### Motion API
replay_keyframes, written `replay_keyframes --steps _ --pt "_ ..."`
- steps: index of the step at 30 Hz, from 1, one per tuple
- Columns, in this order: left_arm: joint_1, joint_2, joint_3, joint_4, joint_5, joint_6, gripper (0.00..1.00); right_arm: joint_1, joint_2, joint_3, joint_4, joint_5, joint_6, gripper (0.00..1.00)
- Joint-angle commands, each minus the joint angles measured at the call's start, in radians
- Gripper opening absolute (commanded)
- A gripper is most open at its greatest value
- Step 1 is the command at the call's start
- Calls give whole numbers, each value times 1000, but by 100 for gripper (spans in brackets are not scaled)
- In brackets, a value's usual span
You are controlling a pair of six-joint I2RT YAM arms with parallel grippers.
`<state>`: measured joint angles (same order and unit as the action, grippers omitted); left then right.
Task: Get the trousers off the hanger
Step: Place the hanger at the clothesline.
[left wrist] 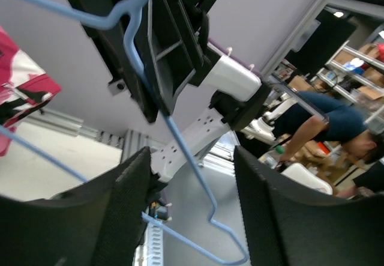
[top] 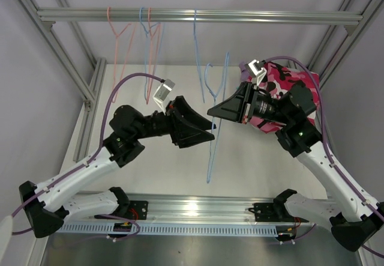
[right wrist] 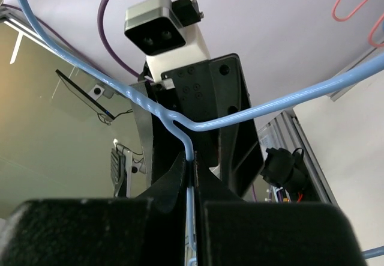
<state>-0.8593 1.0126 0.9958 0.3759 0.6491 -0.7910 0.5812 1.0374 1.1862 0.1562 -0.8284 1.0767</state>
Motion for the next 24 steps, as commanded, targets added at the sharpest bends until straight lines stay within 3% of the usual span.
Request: replay_keyframes --steps 1,10,13,18,24 --pt "9 29 8 187 43 -88 57 6 -23 -20 63 -12 3 0" --pt "8 66 -19 219 66 -128 38 3 -36 -51 83 0 3 0" --pt "6 58 -40 210 64 -123 28 3 -33 -54 95 3 8 0" --pt "6 26 -51 146 40 -86 3 3 -30 -65 121 9 17 0" --pt "6 12 -49 136 38 -79 1 6 -27 -83 137 21 25 0"
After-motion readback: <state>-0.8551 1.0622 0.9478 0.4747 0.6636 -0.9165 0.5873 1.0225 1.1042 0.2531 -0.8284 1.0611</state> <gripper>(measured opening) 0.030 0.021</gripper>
